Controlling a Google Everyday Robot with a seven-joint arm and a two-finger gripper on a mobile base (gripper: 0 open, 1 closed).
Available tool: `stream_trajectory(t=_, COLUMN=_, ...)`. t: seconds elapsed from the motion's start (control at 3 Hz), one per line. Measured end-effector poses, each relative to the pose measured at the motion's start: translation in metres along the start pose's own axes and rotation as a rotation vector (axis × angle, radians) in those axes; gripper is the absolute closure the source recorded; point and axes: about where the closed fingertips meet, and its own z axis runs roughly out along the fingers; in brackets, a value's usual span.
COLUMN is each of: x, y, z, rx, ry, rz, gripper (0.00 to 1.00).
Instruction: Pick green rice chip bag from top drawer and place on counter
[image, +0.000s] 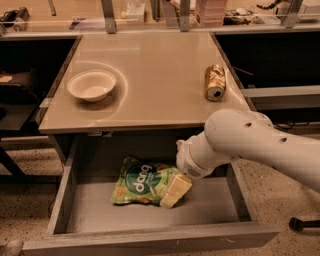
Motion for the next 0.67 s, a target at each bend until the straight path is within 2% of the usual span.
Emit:
stream_trajectory(t=0.33, x=0.000, y=0.001, z=0.001, rx=-0.001, ry=-0.001, rz=0.000, gripper=0.00)
stream_trajectory(t=0.67, x=-0.002, y=0.012, z=0.028, rx=-0.009, ry=-0.014, rz=-0.006, gripper=0.00)
